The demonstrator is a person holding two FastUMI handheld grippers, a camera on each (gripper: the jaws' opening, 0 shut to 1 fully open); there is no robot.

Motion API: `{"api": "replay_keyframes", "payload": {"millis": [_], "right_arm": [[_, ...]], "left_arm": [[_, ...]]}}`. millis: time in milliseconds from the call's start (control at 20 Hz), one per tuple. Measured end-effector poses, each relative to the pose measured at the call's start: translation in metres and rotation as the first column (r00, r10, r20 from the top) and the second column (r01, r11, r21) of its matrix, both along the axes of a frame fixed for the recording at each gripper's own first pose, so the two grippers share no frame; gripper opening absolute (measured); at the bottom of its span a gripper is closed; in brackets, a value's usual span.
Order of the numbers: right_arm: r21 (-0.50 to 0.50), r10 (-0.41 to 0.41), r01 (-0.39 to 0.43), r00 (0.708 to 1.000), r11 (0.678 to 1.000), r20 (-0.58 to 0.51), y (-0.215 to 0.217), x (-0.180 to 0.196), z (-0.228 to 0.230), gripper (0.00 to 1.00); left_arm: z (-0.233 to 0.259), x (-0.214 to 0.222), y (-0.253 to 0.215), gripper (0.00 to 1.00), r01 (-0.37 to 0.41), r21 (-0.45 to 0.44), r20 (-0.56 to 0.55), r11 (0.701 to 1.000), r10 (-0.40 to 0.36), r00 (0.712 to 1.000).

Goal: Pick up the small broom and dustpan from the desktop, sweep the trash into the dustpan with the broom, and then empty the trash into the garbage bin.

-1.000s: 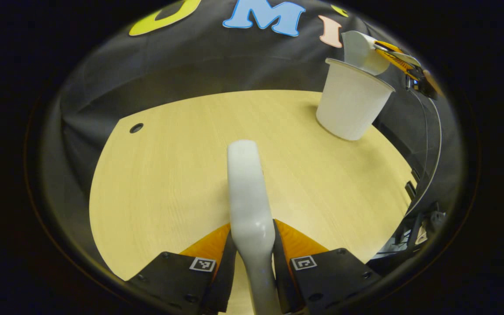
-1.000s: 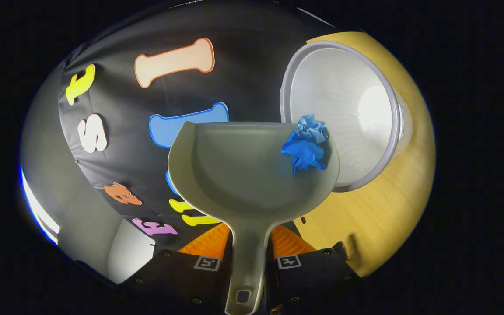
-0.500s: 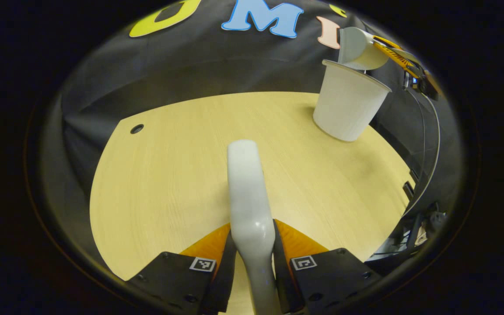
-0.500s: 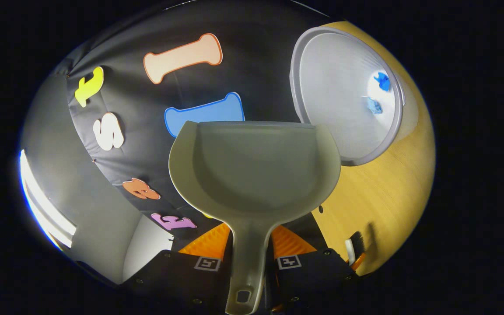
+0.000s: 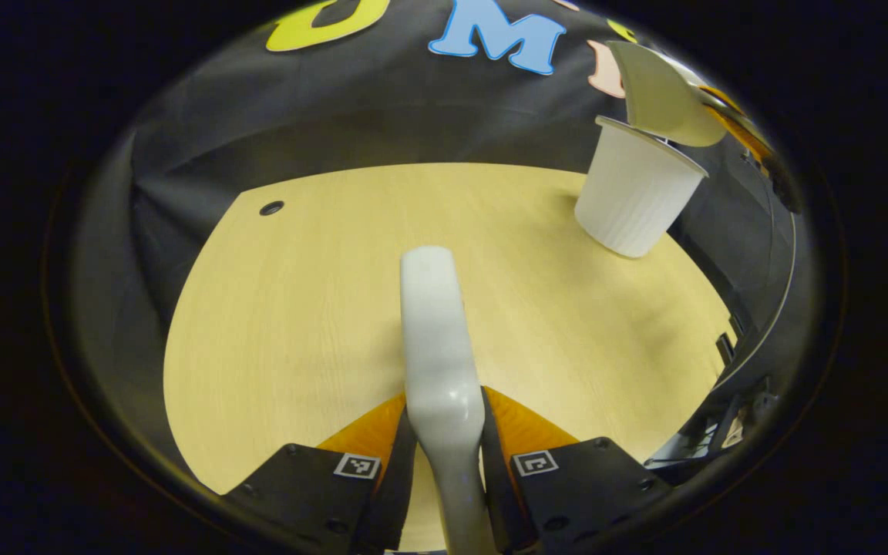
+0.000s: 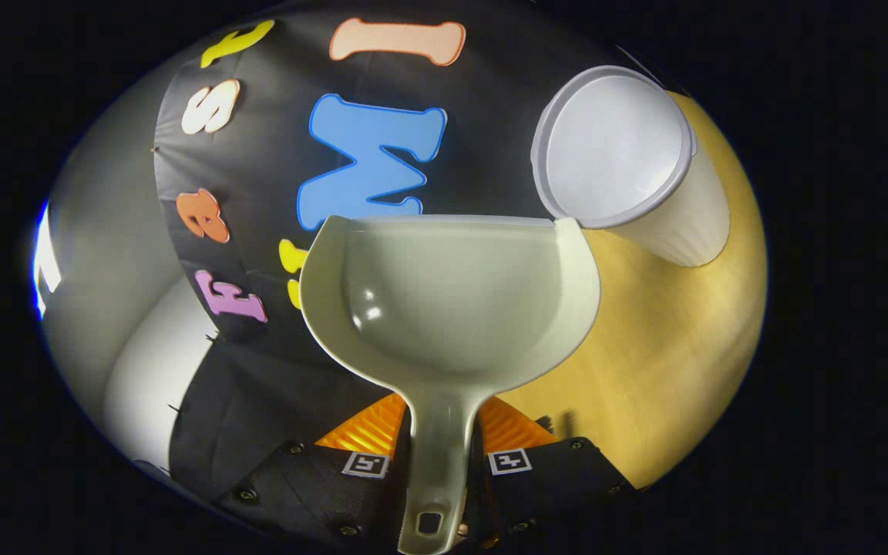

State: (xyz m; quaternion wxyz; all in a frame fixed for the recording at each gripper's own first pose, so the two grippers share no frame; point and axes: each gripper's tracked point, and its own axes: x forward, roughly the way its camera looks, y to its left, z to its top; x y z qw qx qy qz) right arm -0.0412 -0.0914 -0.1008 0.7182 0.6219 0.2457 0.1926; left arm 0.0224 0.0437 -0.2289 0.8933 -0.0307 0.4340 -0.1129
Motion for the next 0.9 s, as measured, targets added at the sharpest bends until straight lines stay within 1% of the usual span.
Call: {"api": "replay_keyframes", "payload": {"millis": [50, 100, 150, 200, 250, 300, 350, 450, 500, 600, 800, 850, 900], "right_arm": [[-0.06, 0.011, -0.011, 1.0, 0.998, -0.003, 0.009, -0.007, -0.008, 0.32], [-0.122, 0.021, -0.022, 1.0, 0.992, -0.011, 0.019, -0.014, -0.018, 0.33], [-0.183, 0.028, -0.031, 0.999, 0.983, -0.02, 0.028, -0.018, -0.028, 0.33], [-0.244, 0.035, -0.042, 0.999, 0.969, -0.031, 0.036, -0.024, -0.039, 0.32], [-0.304, 0.043, -0.054, 0.998, 0.951, -0.045, 0.043, -0.028, -0.05, 0.32], [-0.368, 0.049, -0.067, 0.997, 0.927, -0.058, 0.05, -0.031, -0.064, 0.33], [-0.434, 0.053, -0.08, 0.996, 0.897, -0.073, 0.057, -0.034, -0.077, 0.33], [-0.552, 0.064, -0.113, 0.992, 0.826, -0.107, 0.068, -0.041, -0.106, 0.33], [-0.602, 0.068, -0.132, 0.99, 0.788, -0.127, 0.07, -0.043, -0.125, 0.33], [-0.684, 0.066, -0.169, 0.982, 0.709, -0.174, 0.075, -0.048, -0.16, 0.33], [-0.782, 0.07, -0.25, 0.964, 0.571, -0.257, 0.093, -0.069, -0.224, 0.33], [-0.794, 0.07, -0.264, 0.96, 0.547, -0.271, 0.096, -0.072, -0.233, 0.33], [-0.802, 0.072, -0.276, 0.957, 0.53, -0.282, 0.098, -0.076, -0.239, 0.33]], "left_arm": [[-0.002, -0.001, 0.003, 0.51, -0.008, -0.001, -0.005, 1.0, 0.008, 1.0], [-0.003, -0.002, 0.005, 0.46, -0.013, 0.0, -0.009, 1.0, 0.013, 1.0], [-0.004, -0.001, 0.008, 0.46, -0.016, 0.003, -0.011, 1.0, 0.016, 1.0], [-0.006, -0.001, 0.012, 0.46, -0.018, 0.007, -0.014, 1.0, 0.018, 1.0], [-0.007, 0.001, 0.015, 0.48, -0.019, 0.009, -0.016, 1.0, 0.019, 1.0], [-0.009, 0.001, 0.016, 0.51, -0.022, 0.012, -0.016, 1.0, 0.022, 1.0], [-0.009, 0.002, 0.018, 0.51, -0.024, 0.013, -0.018, 1.0, 0.025, 1.0], [-0.01, 0.004, 0.019, 0.51, -0.027, 0.011, -0.028, 1.0, 0.027, 0.999], [-0.013, 0.006, 0.019, 0.48, -0.031, 0.009, -0.035, 0.999, 0.031, 0.999], [-0.019, 0.009, 0.019, 0.48, -0.039, 0.012, -0.047, 0.999, 0.04, 0.998], [-0.028, 0.016, 0.02, 0.48, -0.066, 0.004, -0.075, 0.998, 0.066, 0.995], [-0.029, 0.018, 0.022, 0.48, -0.072, 0.004, -0.078, 0.997, 0.072, 0.994], [-0.031, 0.021, 0.021, 0.48, -0.075, 0.01, -0.082, 0.997, 0.076, 0.994]]}}
